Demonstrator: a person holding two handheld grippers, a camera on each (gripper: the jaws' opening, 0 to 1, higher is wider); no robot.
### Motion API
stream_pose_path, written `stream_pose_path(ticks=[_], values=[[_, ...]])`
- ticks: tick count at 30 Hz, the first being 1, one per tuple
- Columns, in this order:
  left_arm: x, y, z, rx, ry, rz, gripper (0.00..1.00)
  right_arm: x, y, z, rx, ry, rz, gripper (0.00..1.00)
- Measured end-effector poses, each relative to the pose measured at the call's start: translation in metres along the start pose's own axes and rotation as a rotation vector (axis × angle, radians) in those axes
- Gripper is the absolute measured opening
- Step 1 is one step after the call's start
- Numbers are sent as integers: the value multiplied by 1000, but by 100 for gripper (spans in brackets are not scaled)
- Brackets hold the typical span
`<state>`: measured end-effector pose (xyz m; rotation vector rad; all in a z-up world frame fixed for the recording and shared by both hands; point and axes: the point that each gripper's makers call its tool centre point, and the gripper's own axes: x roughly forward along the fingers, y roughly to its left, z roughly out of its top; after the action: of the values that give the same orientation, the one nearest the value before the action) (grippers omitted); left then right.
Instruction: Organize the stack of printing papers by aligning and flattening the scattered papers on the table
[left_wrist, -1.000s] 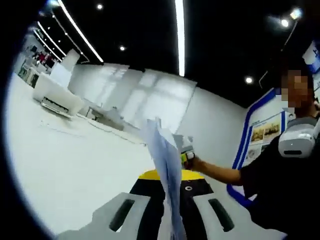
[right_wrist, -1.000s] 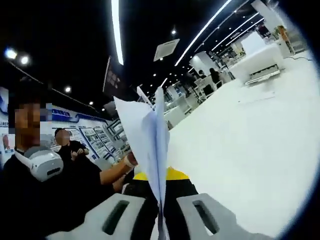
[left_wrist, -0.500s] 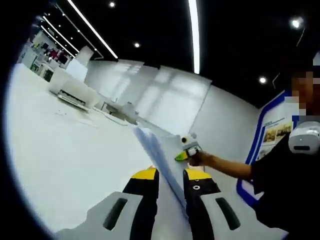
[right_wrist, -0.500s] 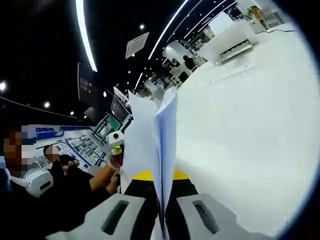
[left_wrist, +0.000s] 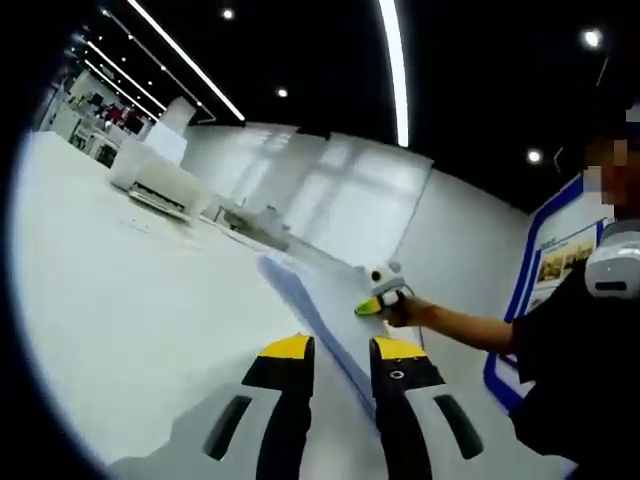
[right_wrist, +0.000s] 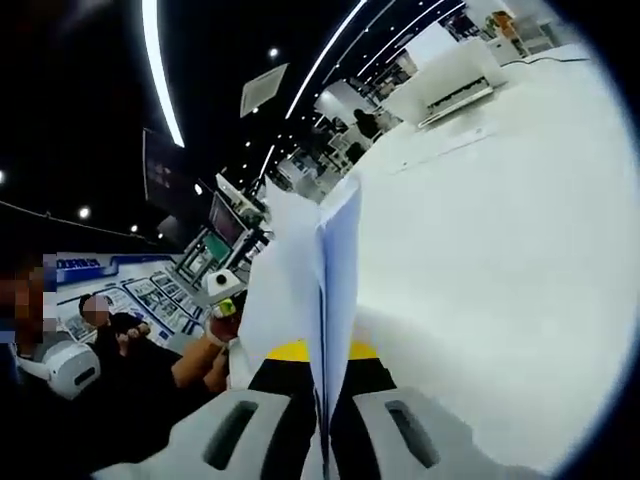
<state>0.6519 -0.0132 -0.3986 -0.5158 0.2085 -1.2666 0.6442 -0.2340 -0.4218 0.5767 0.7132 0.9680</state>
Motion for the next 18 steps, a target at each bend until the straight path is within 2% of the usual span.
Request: stream_pose_path(ticks=[4, 9, 10, 11, 13, 15, 18], values=[[1, 3, -4, 5, 11, 13, 25, 0, -5, 4, 2, 2, -1, 0], [4, 2, 0, 9, -9, 12, 25, 2, -15, 7, 13, 7, -23, 0], [9, 1, -6, 7, 21, 5, 25, 4, -17, 8, 20, 3, -24, 0], [14, 4, -16, 35, 76, 23, 25, 6, -14, 5, 19, 2, -18, 0], [25, 5, -24, 85, 124, 28, 26, 10, -13, 6, 21, 7, -11, 0], [38, 0, -30, 82, 137, 0, 27, 13, -15, 7, 25, 13, -9, 0], [49, 2, -43, 89, 193, 16, 27, 17, -17, 9, 19, 28, -16, 0]])
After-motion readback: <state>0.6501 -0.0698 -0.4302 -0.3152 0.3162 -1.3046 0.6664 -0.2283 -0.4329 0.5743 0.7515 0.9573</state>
